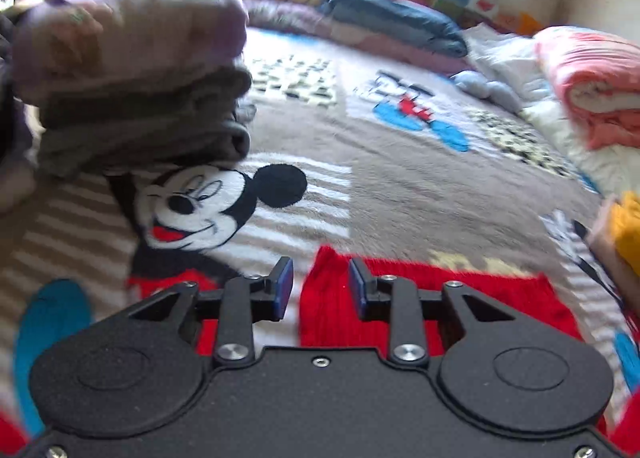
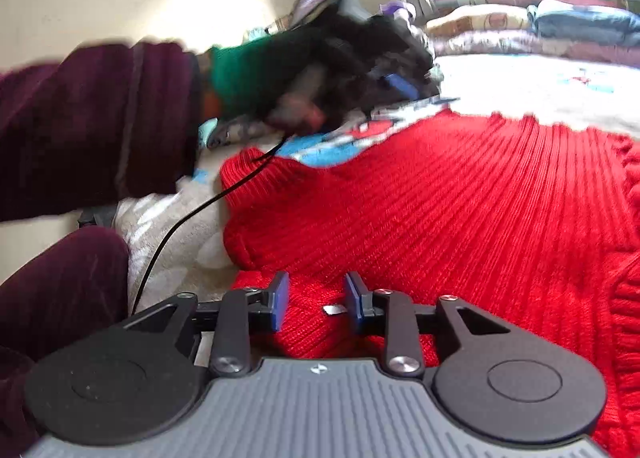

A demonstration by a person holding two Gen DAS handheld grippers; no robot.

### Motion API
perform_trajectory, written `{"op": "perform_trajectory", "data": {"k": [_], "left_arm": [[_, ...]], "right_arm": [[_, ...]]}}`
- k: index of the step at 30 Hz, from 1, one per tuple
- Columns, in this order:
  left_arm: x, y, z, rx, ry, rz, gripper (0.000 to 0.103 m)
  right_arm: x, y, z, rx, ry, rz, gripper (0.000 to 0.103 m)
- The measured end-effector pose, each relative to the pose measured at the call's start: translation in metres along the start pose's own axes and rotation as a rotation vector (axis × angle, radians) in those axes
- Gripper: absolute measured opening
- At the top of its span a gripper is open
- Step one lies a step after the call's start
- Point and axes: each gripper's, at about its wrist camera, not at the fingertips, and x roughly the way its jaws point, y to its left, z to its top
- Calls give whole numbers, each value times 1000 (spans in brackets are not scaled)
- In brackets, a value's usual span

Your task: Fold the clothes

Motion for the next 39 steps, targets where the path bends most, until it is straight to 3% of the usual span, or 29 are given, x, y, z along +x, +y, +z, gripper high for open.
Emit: {"op": "perform_trajectory", "data": {"k": [3, 8, 14, 21, 22, 24, 27, 30, 32, 36, 39], "left_arm": [[-51, 2, -24, 58, -28, -23, 29], [-118, -9, -79, 149, -39, -52, 33], [-159, -31, -153, 132, -3, -117, 34], [-157, -68, -220, 269, 16, -74, 33], [-157, -73, -228, 313, -1, -48, 33], [-159, -85, -242, 402, -39, 8, 33], [-170, -89, -246, 414, -72, 31, 34], [-182, -86, -244, 383, -140, 6, 35], [-174, -85, -243, 379, -104, 6, 38], [-165, -77, -234, 351, 8, -31, 39], [-177, -80, -227, 344, -50, -57, 38]], "right_arm": [[-26, 2, 3, 22, -50, -12, 35], [-72, -6, 7, 7, -104, -215, 37], [-102, -5, -8, 3, -129, -372, 37], [-83, 26, -26, -156, -128, -425, 35], [-72, 27, -29, -169, -91, -428, 33], [-40, 29, -44, -221, 98, -478, 33], [-45, 38, -46, -252, 71, -507, 33], [-56, 44, -44, -235, 36, -506, 33], [-56, 44, -46, -227, 53, -507, 33], [-83, 39, -45, -16, -40, -459, 34], [-109, 14, -49, 200, -152, -451, 34]]}}
